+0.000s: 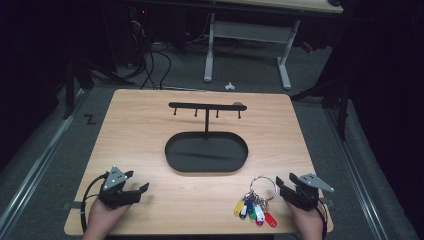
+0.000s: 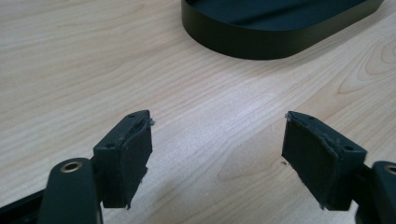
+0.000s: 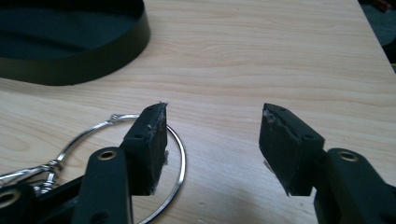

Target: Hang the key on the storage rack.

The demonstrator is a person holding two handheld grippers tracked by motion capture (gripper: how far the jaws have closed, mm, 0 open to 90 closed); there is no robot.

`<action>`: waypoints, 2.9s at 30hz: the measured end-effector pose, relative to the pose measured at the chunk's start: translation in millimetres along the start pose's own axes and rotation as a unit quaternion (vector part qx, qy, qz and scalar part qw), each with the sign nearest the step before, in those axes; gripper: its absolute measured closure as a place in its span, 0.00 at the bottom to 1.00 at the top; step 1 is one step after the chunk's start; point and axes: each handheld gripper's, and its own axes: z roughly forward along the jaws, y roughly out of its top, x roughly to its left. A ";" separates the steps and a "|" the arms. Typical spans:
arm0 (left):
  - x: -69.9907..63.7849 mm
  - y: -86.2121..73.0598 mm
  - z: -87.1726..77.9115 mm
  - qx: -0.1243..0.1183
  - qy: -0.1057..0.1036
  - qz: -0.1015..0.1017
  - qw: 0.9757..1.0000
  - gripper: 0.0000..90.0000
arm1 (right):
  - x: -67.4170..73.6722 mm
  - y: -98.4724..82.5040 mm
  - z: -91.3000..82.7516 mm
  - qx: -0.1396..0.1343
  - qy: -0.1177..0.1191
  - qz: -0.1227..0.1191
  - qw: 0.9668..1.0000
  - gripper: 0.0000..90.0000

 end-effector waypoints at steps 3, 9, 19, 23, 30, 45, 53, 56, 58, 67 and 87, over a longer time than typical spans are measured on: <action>-0.5 -0.2 -1.4 0.000 -0.001 0.005 1.000 0.27 | 3.0 5.9 0.3 0.006 0.007 -0.005 1.000 0.44; 1.7 0.2 -3.4 -0.004 0.000 0.003 1.000 0.27 | 8.0 21.3 2.1 0.060 0.036 -0.029 0.997 0.48; 4.2 -0.2 -4.7 -0.008 0.001 -0.013 1.000 0.27 | 15.7 35.0 13.4 0.142 0.055 -0.090 0.984 0.45; 4.6 -0.6 -3.6 -0.005 0.002 -0.015 1.000 0.27 | 17.4 38.6 17.8 0.174 0.058 -0.100 0.978 0.41; 6.0 0.7 -4.8 -0.009 0.002 -0.016 1.000 0.27 | 20.8 46.1 22.6 0.229 0.063 -0.117 0.964 0.41; 5.8 1.9 -3.8 -0.009 -0.003 -0.016 1.000 0.27 | 31.4 67.4 36.0 0.319 0.070 -0.192 0.926 0.39; 6.5 2.1 -5.8 -0.012 -0.009 -0.018 1.000 0.28 | 35.1 75.1 46.8 0.348 0.084 -0.197 0.913 0.34; 5.6 2.5 -5.7 -0.011 -0.012 -0.017 1.000 0.27 | 36.5 76.5 51.9 0.356 0.089 -0.199 0.909 0.34; 5.2 2.8 -5.9 -0.012 -0.013 -0.018 1.000 0.27 | 38.2 77.6 54.5 0.362 0.089 -0.206 0.905 0.34; 4.3 4.7 -8.1 -0.018 -0.022 -0.019 0.999 0.29 | 45.0 84.9 62.2 0.374 0.090 -0.224 0.895 0.47; 2.5 7.1 -6.1 -0.017 -0.028 -0.007 0.999 0.31 | 50.4 99.6 82.0 0.410 0.113 -0.276 0.862 0.67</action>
